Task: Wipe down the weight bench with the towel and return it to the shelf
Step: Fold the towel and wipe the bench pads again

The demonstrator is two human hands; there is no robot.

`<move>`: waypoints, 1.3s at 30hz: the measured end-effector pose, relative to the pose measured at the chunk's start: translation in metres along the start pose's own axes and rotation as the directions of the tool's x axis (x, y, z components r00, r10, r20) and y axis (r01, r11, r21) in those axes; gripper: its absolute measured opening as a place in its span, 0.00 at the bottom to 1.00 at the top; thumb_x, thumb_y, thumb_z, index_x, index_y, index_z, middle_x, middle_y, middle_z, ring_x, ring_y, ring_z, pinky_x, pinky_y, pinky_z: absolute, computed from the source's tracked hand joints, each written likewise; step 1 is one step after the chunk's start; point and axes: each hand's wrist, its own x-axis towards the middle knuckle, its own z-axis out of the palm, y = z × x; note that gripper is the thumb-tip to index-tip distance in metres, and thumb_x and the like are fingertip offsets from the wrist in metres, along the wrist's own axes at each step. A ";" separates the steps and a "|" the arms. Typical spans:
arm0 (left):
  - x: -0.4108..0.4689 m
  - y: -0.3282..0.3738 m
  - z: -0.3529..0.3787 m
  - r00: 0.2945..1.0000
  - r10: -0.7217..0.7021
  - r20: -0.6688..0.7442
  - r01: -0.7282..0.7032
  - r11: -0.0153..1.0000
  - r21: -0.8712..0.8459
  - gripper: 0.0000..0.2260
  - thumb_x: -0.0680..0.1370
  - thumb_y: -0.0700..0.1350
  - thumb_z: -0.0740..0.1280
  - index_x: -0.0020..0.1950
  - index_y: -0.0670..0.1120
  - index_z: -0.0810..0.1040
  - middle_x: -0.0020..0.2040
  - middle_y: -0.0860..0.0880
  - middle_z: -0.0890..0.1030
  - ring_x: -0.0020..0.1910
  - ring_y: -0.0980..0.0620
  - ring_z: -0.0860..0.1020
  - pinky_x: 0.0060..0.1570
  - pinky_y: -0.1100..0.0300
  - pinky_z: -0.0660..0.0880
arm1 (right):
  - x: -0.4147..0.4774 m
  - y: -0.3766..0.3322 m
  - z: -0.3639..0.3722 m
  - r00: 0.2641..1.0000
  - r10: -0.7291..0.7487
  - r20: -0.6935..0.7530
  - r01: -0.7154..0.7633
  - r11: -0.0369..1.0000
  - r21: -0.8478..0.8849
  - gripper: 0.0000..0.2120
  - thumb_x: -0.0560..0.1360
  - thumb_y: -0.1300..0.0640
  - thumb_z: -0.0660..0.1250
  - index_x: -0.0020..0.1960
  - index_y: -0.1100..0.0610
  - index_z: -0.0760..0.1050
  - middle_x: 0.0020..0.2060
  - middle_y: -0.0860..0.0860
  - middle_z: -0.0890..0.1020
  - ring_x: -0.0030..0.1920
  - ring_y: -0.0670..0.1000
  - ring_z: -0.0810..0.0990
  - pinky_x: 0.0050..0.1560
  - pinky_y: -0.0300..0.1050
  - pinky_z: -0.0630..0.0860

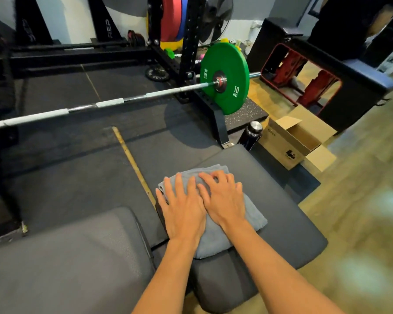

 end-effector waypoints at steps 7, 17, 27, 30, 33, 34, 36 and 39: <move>-0.003 0.003 -0.001 0.985 -0.156 -0.073 0.151 0.986 -0.073 0.21 0.83 0.50 0.50 0.76 0.52 0.62 0.77 0.47 0.61 0.77 0.42 0.52 0.75 0.45 0.47 | 0.013 0.002 0.007 0.982 -0.186 -0.026 0.187 0.979 0.085 0.14 0.79 0.46 0.57 0.60 0.47 0.75 0.53 0.50 0.76 0.53 0.55 0.72 0.45 0.53 0.68; 0.036 0.081 0.029 0.968 -0.220 -0.119 0.235 0.962 0.138 0.21 0.83 0.51 0.47 0.75 0.49 0.61 0.76 0.42 0.61 0.76 0.37 0.51 0.73 0.38 0.43 | 0.079 0.081 0.019 0.942 -0.333 -0.035 0.333 0.923 0.194 0.15 0.79 0.44 0.58 0.61 0.46 0.76 0.57 0.50 0.75 0.59 0.55 0.70 0.52 0.54 0.67; 0.097 0.133 0.057 1.000 0.002 -0.030 0.004 0.981 0.192 0.20 0.82 0.51 0.48 0.71 0.47 0.66 0.71 0.42 0.68 0.74 0.36 0.57 0.74 0.40 0.48 | 0.109 0.153 0.016 0.984 -0.111 0.137 0.081 0.975 0.208 0.22 0.80 0.43 0.50 0.70 0.48 0.66 0.71 0.52 0.67 0.69 0.59 0.65 0.62 0.62 0.64; 0.072 0.141 0.060 0.999 0.038 0.005 -0.038 0.979 0.198 0.21 0.82 0.52 0.48 0.74 0.48 0.63 0.74 0.41 0.64 0.75 0.37 0.54 0.74 0.40 0.47 | 0.080 0.167 0.007 0.984 -0.129 0.124 0.100 0.971 0.216 0.21 0.81 0.46 0.50 0.70 0.52 0.66 0.70 0.55 0.68 0.67 0.61 0.66 0.61 0.61 0.66; 0.027 0.162 0.069 0.998 0.051 0.037 -0.057 0.981 0.185 0.24 0.82 0.53 0.46 0.77 0.48 0.58 0.78 0.41 0.57 0.77 0.38 0.49 0.74 0.40 0.43 | 0.037 0.193 -0.003 0.983 -0.094 0.159 0.053 0.968 0.244 0.23 0.81 0.46 0.51 0.74 0.52 0.62 0.73 0.54 0.64 0.70 0.60 0.64 0.64 0.61 0.64; 0.009 0.169 0.071 0.997 0.056 0.045 -0.063 0.981 0.182 0.24 0.82 0.53 0.46 0.78 0.48 0.57 0.78 0.40 0.56 0.77 0.38 0.49 0.74 0.40 0.42 | 0.020 0.201 -0.008 0.980 -0.086 0.180 0.039 0.968 0.248 0.23 0.81 0.46 0.51 0.74 0.51 0.61 0.74 0.54 0.63 0.71 0.60 0.63 0.65 0.61 0.63; -0.024 0.181 0.071 0.996 0.068 0.054 -0.077 0.981 0.179 0.25 0.82 0.53 0.46 0.78 0.47 0.56 0.78 0.40 0.56 0.77 0.38 0.48 0.74 0.40 0.42 | -0.013 0.213 -0.018 0.978 -0.079 0.191 0.030 0.968 0.249 0.24 0.81 0.46 0.52 0.75 0.52 0.61 0.74 0.55 0.62 0.71 0.60 0.63 0.65 0.62 0.64; -0.068 0.191 0.069 0.994 0.073 0.076 -0.086 0.980 0.181 0.25 0.82 0.53 0.47 0.78 0.46 0.55 0.78 0.39 0.54 0.77 0.38 0.48 0.74 0.39 0.43 | -0.055 0.223 -0.032 0.982 -0.077 0.171 0.043 0.981 0.191 0.24 0.81 0.46 0.53 0.74 0.53 0.62 0.74 0.56 0.63 0.71 0.60 0.63 0.64 0.61 0.65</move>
